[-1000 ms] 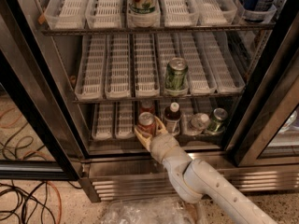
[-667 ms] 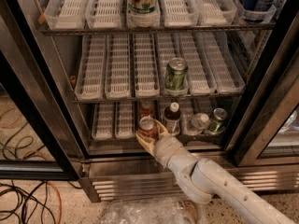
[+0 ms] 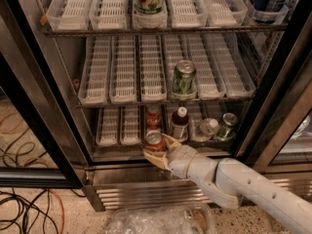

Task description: Pick coke can from bottom shelf of fridge

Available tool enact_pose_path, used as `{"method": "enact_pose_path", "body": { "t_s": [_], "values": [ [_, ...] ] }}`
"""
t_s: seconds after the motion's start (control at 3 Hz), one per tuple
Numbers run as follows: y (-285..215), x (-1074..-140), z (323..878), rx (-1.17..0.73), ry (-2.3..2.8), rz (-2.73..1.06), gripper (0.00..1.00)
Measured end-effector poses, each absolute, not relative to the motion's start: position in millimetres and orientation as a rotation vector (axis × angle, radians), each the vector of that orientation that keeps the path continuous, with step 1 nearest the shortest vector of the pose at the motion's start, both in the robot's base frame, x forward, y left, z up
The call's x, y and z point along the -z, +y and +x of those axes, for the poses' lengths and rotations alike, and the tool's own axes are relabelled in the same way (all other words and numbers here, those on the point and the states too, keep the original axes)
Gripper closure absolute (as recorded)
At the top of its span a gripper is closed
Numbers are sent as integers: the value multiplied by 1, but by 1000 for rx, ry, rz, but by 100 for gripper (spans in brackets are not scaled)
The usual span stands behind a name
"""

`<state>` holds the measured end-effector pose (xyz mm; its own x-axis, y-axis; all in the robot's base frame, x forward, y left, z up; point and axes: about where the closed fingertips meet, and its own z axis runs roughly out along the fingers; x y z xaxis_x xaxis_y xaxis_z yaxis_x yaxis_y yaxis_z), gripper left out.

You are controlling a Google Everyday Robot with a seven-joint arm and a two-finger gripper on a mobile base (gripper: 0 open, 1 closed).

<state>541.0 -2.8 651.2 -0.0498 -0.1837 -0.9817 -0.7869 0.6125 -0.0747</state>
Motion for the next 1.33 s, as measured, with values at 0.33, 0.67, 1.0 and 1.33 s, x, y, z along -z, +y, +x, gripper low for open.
{"method": "enact_pose_path", "body": {
  "t_s": [0.33,0.67,1.0,1.33],
  "values": [
    [-7,-656,524,-694,1613,-909,100],
    [-12,-662,507,-777,1626,-979,100],
    [-15,-668,486,-855,1640,-1032,100],
    [-13,-667,487,-865,1646,-1032,100]
  ]
}}
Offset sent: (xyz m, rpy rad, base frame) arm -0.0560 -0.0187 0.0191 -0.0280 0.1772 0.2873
